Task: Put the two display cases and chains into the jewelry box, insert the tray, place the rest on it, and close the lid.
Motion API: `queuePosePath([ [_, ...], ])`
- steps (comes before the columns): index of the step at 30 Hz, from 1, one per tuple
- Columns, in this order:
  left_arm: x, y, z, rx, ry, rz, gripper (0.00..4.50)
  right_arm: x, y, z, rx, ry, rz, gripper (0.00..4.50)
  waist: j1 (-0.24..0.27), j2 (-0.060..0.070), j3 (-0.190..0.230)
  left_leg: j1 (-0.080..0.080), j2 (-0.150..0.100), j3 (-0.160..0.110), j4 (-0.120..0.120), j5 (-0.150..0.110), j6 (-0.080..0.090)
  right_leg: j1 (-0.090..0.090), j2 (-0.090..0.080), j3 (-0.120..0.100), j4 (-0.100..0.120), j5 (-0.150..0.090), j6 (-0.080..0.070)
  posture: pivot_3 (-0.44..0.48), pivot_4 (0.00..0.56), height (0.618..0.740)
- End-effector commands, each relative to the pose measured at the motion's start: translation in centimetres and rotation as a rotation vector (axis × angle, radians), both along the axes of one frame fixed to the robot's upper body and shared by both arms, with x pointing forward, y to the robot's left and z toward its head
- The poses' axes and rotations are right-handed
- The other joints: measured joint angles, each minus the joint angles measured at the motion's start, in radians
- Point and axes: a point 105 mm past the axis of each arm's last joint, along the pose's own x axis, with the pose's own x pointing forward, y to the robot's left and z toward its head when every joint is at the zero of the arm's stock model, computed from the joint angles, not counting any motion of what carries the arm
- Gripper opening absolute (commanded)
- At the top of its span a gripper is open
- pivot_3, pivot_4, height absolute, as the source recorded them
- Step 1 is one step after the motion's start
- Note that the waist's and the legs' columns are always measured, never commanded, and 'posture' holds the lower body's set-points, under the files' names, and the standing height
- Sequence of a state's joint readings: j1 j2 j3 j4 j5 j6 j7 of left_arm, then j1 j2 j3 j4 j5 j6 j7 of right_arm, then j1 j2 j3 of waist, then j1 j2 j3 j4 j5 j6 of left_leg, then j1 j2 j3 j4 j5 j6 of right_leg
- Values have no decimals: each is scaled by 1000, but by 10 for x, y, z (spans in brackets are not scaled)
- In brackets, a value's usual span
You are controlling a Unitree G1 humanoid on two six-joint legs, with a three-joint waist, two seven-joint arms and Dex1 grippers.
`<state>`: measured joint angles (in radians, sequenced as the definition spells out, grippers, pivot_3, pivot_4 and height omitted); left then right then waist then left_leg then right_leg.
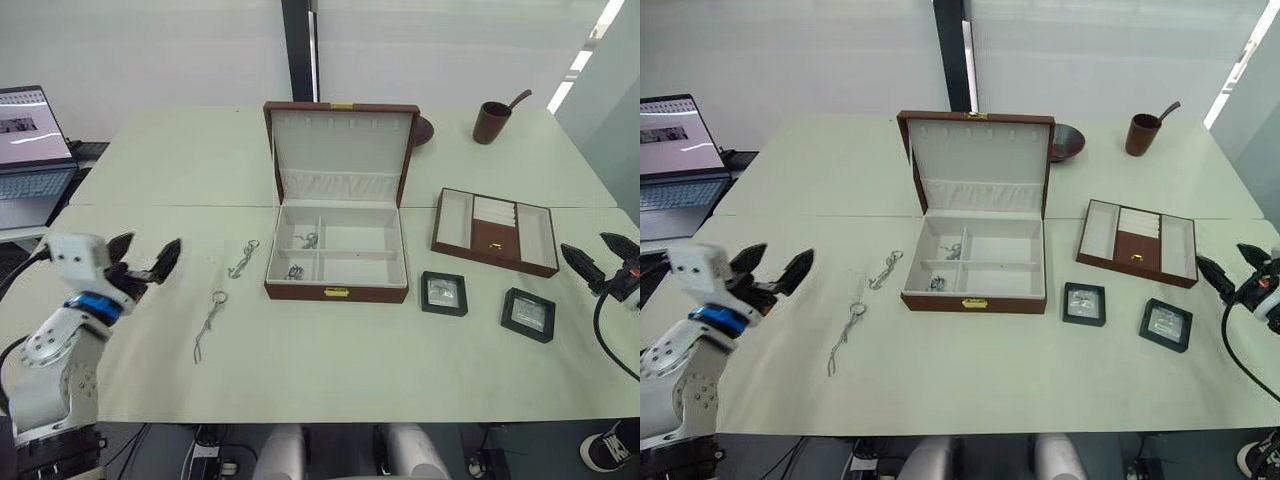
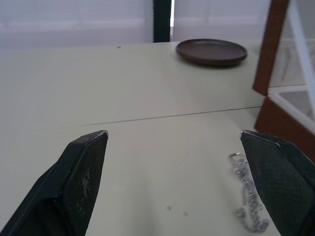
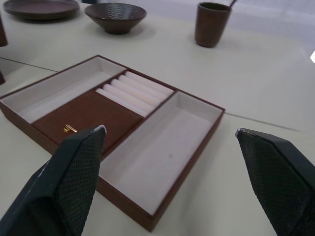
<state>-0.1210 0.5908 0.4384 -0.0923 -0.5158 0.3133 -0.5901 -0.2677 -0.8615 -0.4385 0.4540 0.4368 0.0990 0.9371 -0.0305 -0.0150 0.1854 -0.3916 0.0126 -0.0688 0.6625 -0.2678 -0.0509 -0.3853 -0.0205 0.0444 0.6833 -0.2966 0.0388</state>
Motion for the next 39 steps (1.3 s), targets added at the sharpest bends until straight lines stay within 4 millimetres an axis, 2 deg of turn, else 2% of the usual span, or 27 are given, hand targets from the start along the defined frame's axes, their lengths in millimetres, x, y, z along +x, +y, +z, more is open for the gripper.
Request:
queuePosePath([
  [1, -1, -21, 16, 20, -33, -118, 4452, 0, 10, 15, -46, 0, 85, 4500, -1, 0, 0, 0, 0, 0, 0, 0, 0, 0, 0, 0, 0, 0, 0, 0, 150, 740],
  [7, -9, -81, 24, 42, -29, -413, 4452, 2, 26, 20, -148, 109, 247, 4500, 0, 0, 0, 0, 0, 1, 1, 0, 0, 0, -1, 1, 0, 0, 0, 0, 150, 740],
  [10, -9, -91, 27, 59, -31, -471, 4452, 3, 29, 25, -182, 146, 301, 4500, -1, 0, 0, 0, 0, 1, 1, 0, 0, 0, 0, 1, 0, 0, 0, 0, 150, 740],
  [19, -29, -148, 20, 167, -4, -818, 4452, -16, 60, 16, -252, 288, 508, 4500, 1, 0, 0, -1, 0, 0, 1, 0, 0, 0, 0, 1, -1, 0, 1, 0, 150, 740],
  [23, -46, -174, 11, 214, 17, -1022, 4452, -24, 88, 11, -282, 307, 605, 4500, -1, 0, 0, -1, 0, 0, 1, 0, 0, 0, 0, 0, -1, 0, 0, 0, 150, 740],
  [30, -67, -186, -8, 287, 52, -1206, 4452, -40, 130, -7, -342, 365, 721, 4500, 0, 0, 0, -1, 0, 0, 1, 0, 0, 0, 1, 0, -1, 0, 0, 0, 150, 740],
  [39, -75, -191, -13, 300, 3, -1245, 4452, -45, 168, -29, -421, 370, 828, 4500, 1, 0, 0, -1, 0, -1, 1, 0, 0, 0, 0, 0, -1, 0, 1, 0, 150, 740],
])
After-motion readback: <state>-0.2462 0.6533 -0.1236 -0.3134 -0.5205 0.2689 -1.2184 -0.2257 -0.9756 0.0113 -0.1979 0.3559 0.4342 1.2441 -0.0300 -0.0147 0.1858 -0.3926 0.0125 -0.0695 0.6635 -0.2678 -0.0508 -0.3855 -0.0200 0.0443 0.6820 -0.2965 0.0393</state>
